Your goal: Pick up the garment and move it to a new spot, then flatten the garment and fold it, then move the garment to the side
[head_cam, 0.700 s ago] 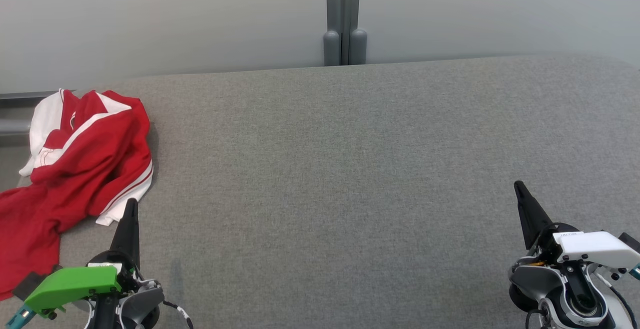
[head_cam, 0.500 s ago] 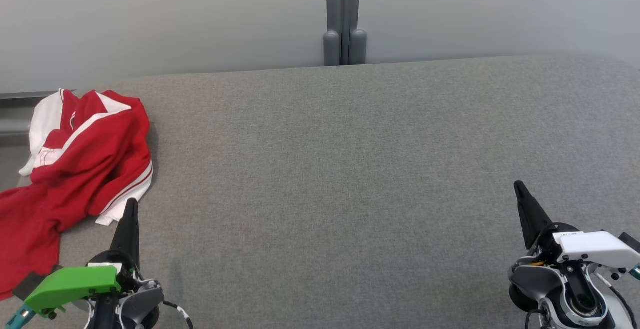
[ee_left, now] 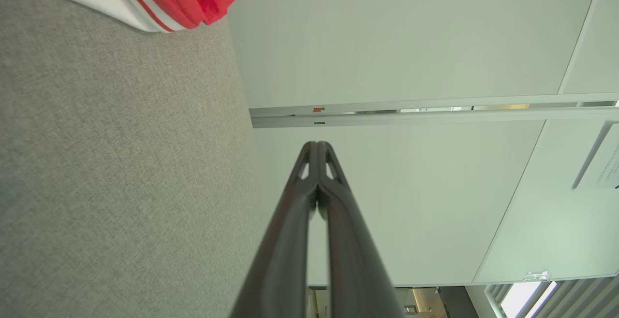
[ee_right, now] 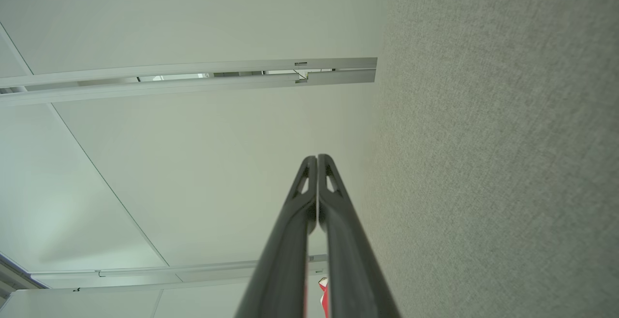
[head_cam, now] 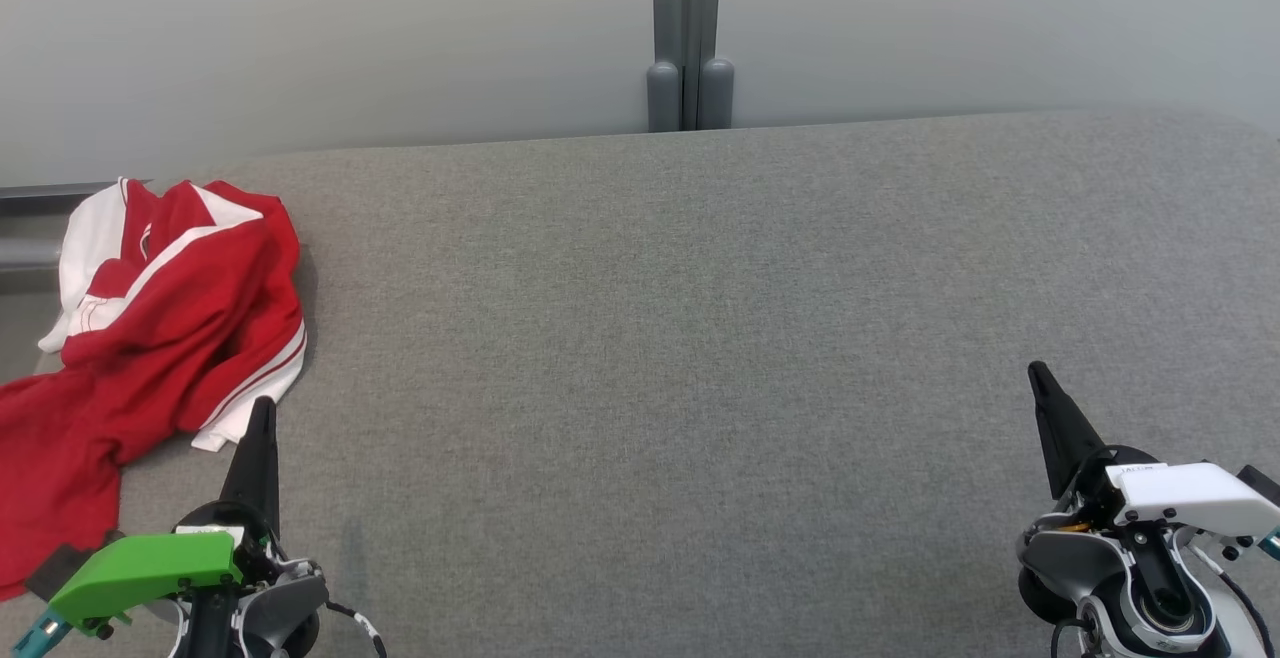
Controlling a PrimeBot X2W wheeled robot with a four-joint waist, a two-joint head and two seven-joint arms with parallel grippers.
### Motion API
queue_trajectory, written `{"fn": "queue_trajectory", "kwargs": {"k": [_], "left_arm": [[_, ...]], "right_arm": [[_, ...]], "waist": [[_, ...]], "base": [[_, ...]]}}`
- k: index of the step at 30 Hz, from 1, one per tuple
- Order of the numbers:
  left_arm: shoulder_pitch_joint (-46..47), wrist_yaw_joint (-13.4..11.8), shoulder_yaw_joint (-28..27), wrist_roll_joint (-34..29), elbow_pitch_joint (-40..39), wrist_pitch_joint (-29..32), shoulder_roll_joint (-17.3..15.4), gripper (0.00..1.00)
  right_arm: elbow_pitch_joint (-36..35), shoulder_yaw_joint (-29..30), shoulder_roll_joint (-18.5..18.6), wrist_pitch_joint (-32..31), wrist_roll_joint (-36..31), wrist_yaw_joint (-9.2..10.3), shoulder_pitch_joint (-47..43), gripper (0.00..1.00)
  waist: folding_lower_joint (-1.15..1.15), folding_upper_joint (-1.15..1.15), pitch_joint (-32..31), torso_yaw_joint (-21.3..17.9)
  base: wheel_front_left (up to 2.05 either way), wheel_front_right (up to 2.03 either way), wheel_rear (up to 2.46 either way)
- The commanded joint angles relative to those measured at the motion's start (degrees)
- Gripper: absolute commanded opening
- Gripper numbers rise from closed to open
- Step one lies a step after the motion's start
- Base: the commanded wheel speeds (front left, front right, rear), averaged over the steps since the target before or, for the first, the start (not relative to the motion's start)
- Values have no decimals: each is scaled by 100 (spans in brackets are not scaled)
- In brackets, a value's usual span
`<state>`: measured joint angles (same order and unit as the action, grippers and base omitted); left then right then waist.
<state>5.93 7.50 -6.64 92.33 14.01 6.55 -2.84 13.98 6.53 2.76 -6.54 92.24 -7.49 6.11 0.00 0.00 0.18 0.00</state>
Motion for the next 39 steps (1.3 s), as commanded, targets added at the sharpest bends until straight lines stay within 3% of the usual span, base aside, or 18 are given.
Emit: {"fn": "queue_trajectory", "kwargs": {"k": [1, 10, 11, 12, 13, 14, 27, 39], "left_arm": [[60, 15, -3, 19, -7, 12, -6, 0], [60, 15, -3, 19, -7, 12, -6, 0], [0, 0, 1, -1, 0, -1, 0, 100], [-15, -2, 3, 0, 44, -7, 5, 100], [-38, -2, 13, -2, 77, -13, 13, 0], [-103, -3, 15, 0, 152, -8, 30, 100], [-252, -5, 342, -303, 105, -356, 28, 100], [-317, -264, 591, -1522, -282, -660, 21, 100]], "right_arm": [[10, 4, 23, -11, 36, 0, 30, 0], [10, 4, 23, -11, 36, 0, 30, 0], [0, -1, 0, 2, -1, 0, -1, 100], [40, -3, -11, 2, -6, 1, -17, 100], [72, -10, -21, 8, -7, 1, -41, 0], [142, -12, -40, 2, -6, 2, -111, 100], [84, -108, -37, 351, -348, 2, -288, 100], [-311, -133, -26, 656, -1903, 1, -429, 100]], "waist": [[0, 0, 0, 0], [0, 0, 0, 0], [0, 0, 0, 0], [0, 0, 0, 0], [0, 0, 0, 0], [0, 0, 0, 0], [0, 0, -34, 6], [0, 0, -62, 20]], "base": [[0, 0, 0], [0, 0, 0], [0, 0, 0], [0, 0, 0], [0, 0, 0], [0, 0, 0], [0, 0, 0], [0, 0, 0]]}}
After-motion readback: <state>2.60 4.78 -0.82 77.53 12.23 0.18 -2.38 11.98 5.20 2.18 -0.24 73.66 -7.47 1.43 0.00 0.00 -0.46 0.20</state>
